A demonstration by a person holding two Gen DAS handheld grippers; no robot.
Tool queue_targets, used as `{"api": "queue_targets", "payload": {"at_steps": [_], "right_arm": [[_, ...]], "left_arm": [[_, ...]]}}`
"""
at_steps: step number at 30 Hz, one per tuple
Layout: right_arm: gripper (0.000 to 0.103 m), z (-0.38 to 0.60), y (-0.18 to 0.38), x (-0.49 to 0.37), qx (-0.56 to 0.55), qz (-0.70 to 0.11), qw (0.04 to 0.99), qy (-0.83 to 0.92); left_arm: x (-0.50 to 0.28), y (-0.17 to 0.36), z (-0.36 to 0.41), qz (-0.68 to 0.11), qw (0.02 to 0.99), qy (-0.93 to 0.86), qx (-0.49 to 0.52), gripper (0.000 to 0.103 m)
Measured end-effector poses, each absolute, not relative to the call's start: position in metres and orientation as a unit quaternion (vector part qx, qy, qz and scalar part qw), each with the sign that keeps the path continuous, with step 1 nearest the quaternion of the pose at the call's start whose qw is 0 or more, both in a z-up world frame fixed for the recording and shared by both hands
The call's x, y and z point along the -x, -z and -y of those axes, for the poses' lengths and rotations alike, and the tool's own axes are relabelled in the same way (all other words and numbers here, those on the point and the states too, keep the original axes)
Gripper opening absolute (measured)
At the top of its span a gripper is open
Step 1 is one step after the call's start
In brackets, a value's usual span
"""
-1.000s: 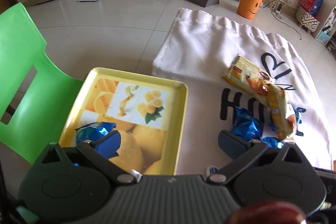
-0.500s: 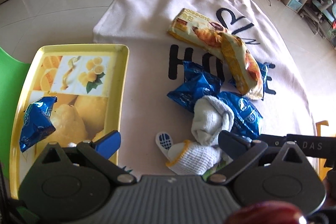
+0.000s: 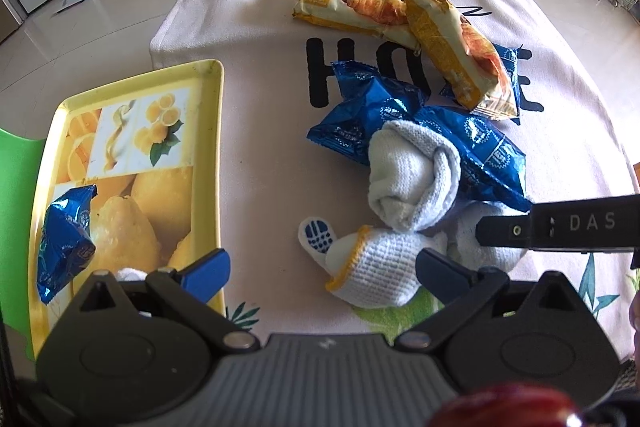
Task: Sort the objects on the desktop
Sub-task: 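Withdraw both tools from the tray back over the remaining pile, then lower and close the left tool on a white glove while the right tool grasps another glove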
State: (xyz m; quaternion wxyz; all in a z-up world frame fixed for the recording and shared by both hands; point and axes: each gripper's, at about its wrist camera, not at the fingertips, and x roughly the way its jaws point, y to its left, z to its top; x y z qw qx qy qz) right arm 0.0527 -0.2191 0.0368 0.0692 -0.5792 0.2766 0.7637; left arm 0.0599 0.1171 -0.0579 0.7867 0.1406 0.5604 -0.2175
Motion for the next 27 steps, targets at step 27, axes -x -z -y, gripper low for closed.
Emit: {"api": "queue_targets", "payload": {"at_steps": [27], "right_arm": [[0.064,0.188,-0.049,-0.057,0.572,-0.306,0.109,-0.753]], "left_arm": [[-0.037,0.11,-0.067,-0.566,0.76,0.238,-0.215,0.102]]}}
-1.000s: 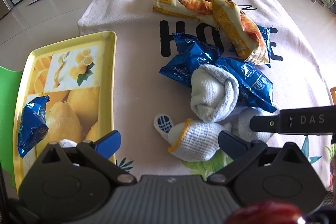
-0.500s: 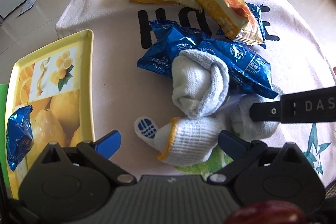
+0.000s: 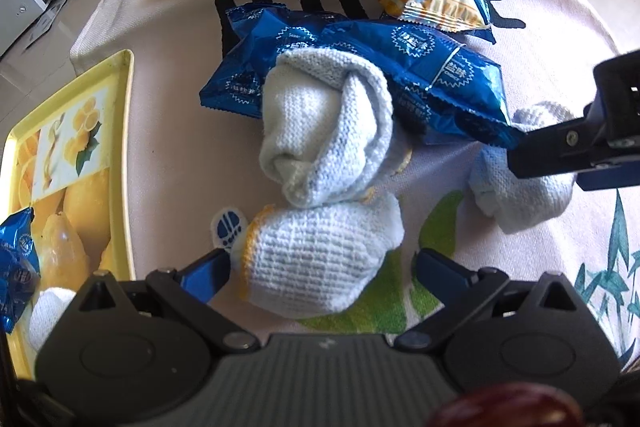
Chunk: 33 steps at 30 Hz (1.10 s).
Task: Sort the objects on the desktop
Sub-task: 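Lower and close the left tool on a white glove while the right tool grasps another glove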
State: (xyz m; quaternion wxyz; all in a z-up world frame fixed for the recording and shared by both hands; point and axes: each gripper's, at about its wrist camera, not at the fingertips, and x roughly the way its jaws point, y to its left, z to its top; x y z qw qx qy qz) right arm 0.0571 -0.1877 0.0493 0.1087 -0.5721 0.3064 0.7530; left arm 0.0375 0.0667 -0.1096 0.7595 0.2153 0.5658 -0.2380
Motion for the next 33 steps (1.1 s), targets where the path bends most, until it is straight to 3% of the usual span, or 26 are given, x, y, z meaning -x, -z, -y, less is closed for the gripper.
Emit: {"api": "queue_targets", "payload": {"at_steps": [10,24,29,33], "right_arm": [[0.072,0.196,-0.037,-0.048,0.58,-0.283,0.116,-0.755],[0.074,0.205,-0.02,-0.04,0.606,-0.244,0.145,-0.743],[0.073,0.204,-0.019,-0.042,0.603,-0.245,0.145,-0.745],[0.065,0.201,-0.021,-0.045,0.599,-0.25,0.144,-0.747]], "left_arm": [[-0.049,0.111,-0.075,-0.566,0.773,0.214,-0.192,0.102],[-0.056,0.113,-0.075,-0.579,0.775,0.2,-0.152,0.102],[-0.055,0.11,-0.075,-0.575,0.778,0.204,-0.149,0.094],[-0.054,0.106,-0.076,-0.569,0.781,0.209,-0.151,0.082]]}}
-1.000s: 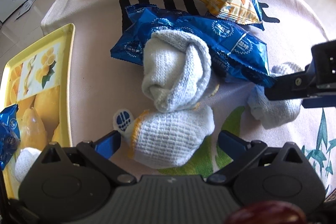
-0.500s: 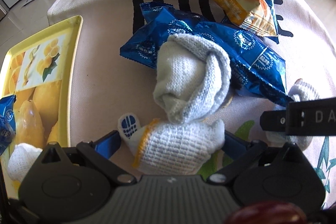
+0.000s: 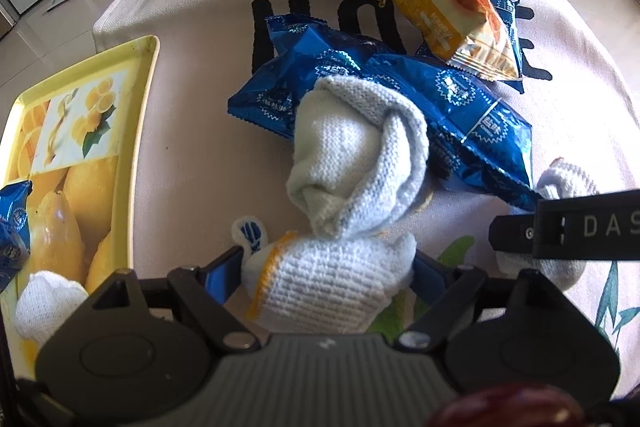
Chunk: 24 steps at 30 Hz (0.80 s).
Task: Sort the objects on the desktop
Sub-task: 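Lower and close the left tool on a white glove while the right tool grasps another glove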
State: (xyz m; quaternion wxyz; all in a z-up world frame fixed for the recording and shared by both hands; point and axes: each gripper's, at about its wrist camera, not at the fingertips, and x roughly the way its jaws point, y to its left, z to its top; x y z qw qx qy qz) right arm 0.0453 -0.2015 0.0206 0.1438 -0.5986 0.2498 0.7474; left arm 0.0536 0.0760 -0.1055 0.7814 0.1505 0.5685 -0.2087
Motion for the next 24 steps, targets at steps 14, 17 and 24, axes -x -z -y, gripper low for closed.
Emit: {"api": "queue_targets", "payload": {"at_steps": [14,17,24], "right_arm": [[0.06,0.203,-0.046,-0.064,0.583,-0.243,0.145,-0.761],[0.06,0.203,-0.052,-0.071,0.579,-0.236,0.143,-0.767],[0.06,0.212,-0.067,-0.07,0.572,-0.225,0.144,-0.776]], "left_arm": [[-0.045,0.079,-0.081,-0.573,0.779,0.224,-0.123,0.072],[-0.041,0.066,-0.083,-0.567,0.783,0.228,-0.117,0.072],[-0.036,0.045,-0.083,-0.553,0.794,0.227,-0.115,0.072]]}}
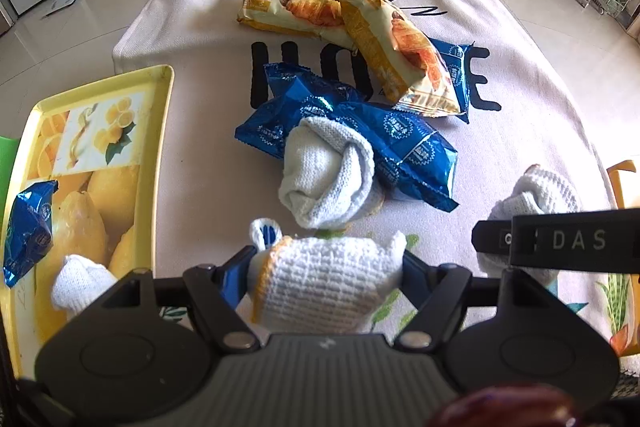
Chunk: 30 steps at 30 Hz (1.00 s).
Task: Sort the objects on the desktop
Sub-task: 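Lower and close the left tool on a white glove while the right tool grasps another glove, then lift both gloves and carry them over the yellow tray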
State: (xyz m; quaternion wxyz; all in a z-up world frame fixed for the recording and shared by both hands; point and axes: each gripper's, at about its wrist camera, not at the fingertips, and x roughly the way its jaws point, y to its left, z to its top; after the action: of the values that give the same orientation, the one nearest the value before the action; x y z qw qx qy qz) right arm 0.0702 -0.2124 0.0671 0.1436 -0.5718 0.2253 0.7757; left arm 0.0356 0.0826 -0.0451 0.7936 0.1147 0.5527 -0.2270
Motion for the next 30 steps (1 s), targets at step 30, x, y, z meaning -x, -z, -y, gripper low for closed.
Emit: {"api": "queue_targets", "payload": {"at_steps": [30], "right_arm": [[0.06,0.226,-0.102,-0.071,0.537,-0.223,0.133,-0.803]], "left_arm": [[-0.036,0.015,-0.09,-0.527,0.818,0.211,-0.095,0.072]]}}
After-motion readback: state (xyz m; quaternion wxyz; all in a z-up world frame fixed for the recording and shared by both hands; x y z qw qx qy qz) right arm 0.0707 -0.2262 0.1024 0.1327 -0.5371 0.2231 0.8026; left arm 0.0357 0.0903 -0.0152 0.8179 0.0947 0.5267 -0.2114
